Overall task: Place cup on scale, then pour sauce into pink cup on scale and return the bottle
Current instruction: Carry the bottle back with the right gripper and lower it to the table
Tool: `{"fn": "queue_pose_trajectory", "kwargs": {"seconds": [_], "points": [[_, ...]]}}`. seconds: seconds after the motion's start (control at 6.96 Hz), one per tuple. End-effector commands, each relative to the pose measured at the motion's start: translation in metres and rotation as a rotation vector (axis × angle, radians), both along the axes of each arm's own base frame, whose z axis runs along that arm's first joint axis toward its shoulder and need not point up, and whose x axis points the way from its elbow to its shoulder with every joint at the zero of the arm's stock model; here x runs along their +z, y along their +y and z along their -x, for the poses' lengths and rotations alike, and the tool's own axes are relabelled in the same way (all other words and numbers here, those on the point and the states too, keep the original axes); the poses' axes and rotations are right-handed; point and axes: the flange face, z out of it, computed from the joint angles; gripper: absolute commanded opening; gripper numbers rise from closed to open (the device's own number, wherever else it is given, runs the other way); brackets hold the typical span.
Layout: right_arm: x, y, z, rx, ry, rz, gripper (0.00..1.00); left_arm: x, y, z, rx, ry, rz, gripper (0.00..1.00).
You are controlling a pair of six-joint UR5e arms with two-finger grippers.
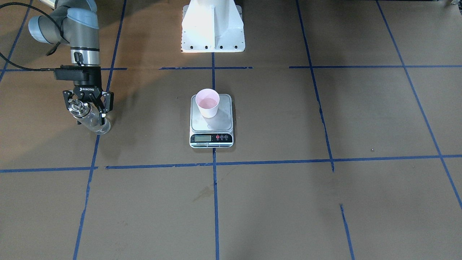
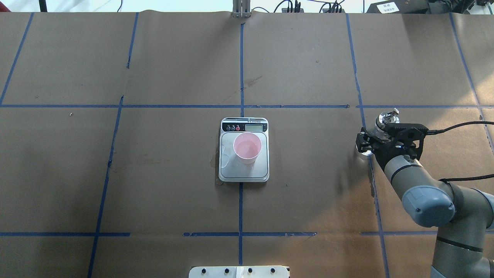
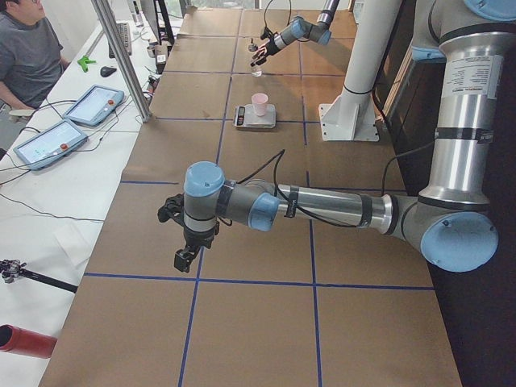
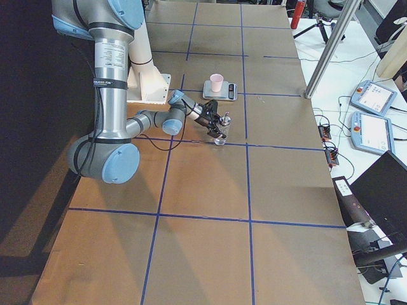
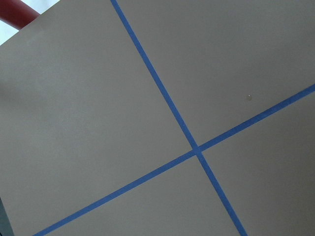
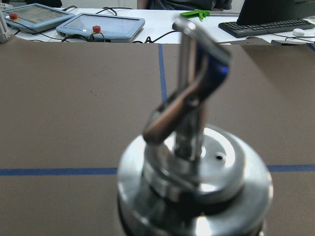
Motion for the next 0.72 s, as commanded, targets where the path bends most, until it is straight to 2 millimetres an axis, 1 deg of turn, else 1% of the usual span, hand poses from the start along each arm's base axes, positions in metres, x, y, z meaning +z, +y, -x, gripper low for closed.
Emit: {"fn": "queue_pose_trajectory", "kwargs": {"seconds": [0.0, 0.14, 0.43, 0.57], "points": [[0.0016, -0.0007, -0.0017, 0.01, 0.02, -0.017, 0.7, 0.0021, 0.0, 0.0, 0.001, 0.0, 0.003, 1.0], [0.0026, 0.0002, -0.0023, 0.019, 0.029, -0.027, 1.0, 0.0019, 0.0, 0.0, 0.001, 0.0, 0.002, 1.0], [0.0013, 0.0008, -0.0021, 0.011, 0.027, -0.024, 1.0, 0.0019, 0.0, 0.0, 0.001, 0.0, 0.002, 1.0], [-0.003, 0.0036, -0.0022, -0.034, 0.019, -0.006, 1.0, -0.0004, -0.0007, 0.0, 0.001, 0.0, -0.003, 1.0]]}}
